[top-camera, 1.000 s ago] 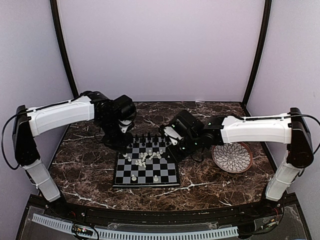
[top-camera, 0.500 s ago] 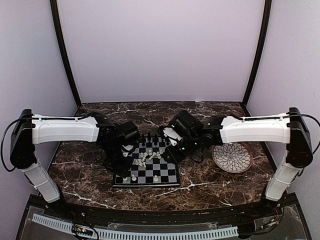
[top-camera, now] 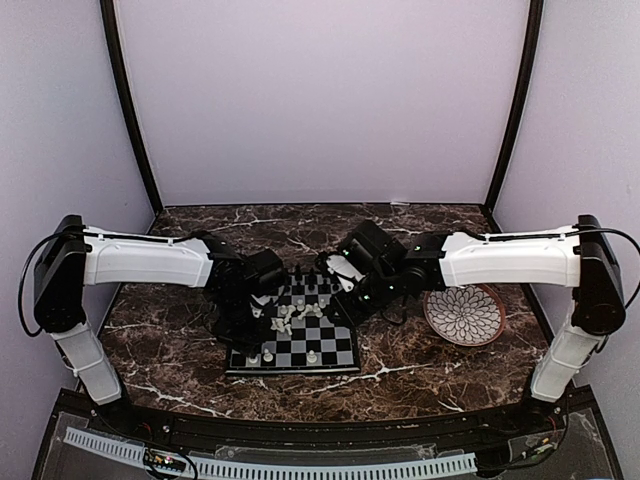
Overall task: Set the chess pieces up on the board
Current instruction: Place the knight at b2, then pick up the rook from the chessboard.
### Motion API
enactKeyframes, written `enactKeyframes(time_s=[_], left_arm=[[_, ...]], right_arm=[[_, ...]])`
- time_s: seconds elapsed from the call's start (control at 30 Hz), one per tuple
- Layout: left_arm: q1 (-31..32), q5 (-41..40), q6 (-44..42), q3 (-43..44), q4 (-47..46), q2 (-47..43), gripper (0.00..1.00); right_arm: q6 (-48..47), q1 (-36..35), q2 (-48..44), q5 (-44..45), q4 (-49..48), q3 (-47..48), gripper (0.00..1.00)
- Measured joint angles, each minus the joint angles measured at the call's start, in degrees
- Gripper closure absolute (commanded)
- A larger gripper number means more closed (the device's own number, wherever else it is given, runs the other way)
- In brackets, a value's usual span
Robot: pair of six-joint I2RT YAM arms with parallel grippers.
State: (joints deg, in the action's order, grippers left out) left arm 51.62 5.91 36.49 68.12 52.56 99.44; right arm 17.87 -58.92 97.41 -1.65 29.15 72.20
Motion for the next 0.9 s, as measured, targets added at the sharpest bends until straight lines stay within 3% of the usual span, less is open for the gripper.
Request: enactKeyframes(time_s=[0.17, 0.33, 0.5, 0.67, 0.9], left_arm=[[0.0, -1.2, 0.3, 0.0, 0.3, 0.0, 0.98], [0.0, -1.1, 0.2, 0.0, 0.2, 0.2, 0.77], [0.0, -1.3, -0.4, 0.5, 0.8, 0.4, 0.65], [0.0, -5.6, -1.9, 8.2, 4.3, 0.0, 0.63], [-0.9, -9.5, -5.6, 19.2, 4.3, 0.1, 0.67]], right_arm=[[0.0, 0.0, 0.0, 0.0, 0.0, 0.0, 0.70], [-0.2, 0.0, 0.0, 0.0, 0.0, 0.0, 0.70], [-0.2, 0.0, 0.1, 0.0, 0.0, 0.0, 0.70], [-0.3, 0.0, 0.1, 0.0, 0.0, 0.2, 0.70], [-0.7, 0.0, 0.1, 0.0, 0.2, 0.4, 0.70]])
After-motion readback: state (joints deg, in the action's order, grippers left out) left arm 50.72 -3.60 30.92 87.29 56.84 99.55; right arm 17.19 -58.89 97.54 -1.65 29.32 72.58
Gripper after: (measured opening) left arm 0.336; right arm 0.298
